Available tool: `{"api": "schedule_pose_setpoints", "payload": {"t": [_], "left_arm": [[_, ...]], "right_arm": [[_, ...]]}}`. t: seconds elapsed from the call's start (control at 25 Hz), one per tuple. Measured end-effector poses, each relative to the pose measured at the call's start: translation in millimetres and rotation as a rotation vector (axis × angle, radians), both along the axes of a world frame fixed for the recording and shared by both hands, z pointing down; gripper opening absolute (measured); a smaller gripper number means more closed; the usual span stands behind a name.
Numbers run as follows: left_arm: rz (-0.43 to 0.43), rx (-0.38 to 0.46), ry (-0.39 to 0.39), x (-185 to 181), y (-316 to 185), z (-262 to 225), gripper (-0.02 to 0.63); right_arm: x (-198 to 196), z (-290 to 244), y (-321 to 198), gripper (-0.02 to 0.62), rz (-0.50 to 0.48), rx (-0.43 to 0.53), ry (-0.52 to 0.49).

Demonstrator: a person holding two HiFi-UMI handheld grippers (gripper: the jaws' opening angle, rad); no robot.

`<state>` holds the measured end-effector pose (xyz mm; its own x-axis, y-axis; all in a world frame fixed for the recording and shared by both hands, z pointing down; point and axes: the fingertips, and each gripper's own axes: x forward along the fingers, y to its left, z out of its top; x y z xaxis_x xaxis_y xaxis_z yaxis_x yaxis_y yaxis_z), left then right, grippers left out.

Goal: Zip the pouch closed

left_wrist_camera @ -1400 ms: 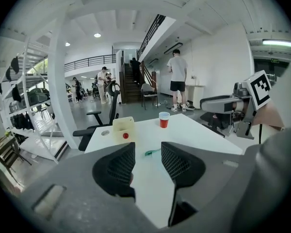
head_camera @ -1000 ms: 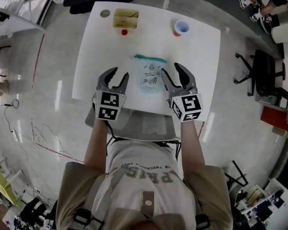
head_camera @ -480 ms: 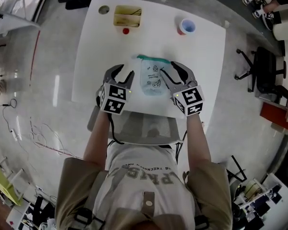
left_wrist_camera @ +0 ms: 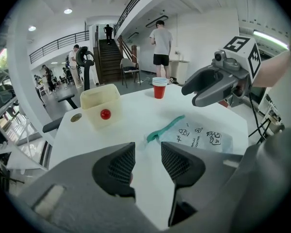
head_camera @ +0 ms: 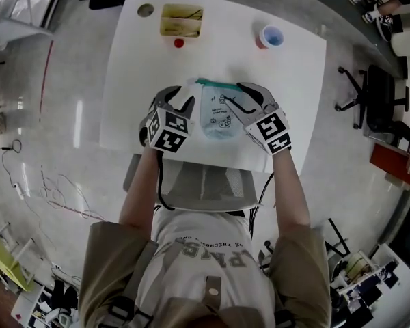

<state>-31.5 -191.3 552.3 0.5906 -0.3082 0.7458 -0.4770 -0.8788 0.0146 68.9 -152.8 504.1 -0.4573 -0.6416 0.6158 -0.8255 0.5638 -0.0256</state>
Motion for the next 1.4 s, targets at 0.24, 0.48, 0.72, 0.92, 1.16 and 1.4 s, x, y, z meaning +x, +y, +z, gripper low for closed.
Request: {"api": "schedule_pose_setpoints", "payload": {"t": [0.24, 0.48, 0.72, 0.92, 1.16, 1.4], "left_arm": [[-0.017, -0.013, -0.029, 2, -3, 18, 0.176], [-0.037, 0.004, -0.054, 2, -9, 27, 0.176], [-0.041, -0.010, -0.053, 12, -12, 34, 0.176], [-0.059, -0.026, -0.062, 17, -12, 45, 0.176], [-0.072, -0.012, -0.070, 22, -18, 48, 0.176], [-0.072, -0.028, -0.088, 26, -21, 51, 0.176]], "right_arm": [[1, 17, -15, 0.184, -0.090, -0.013, 0.010], [-13, 30, -31, 0.180, -0.215, -0.039, 0.009], [-16, 46, -43, 0.179, -0.353, -0.069, 0.036], [-15, 55, -54, 0.175, -0.452, -0.078, 0.034], [-22, 62, -64, 0.156, -0.582, -0.073, 0.016], [-32, 73, -67, 0.145, -0.718, -0.094, 0.043]]}}
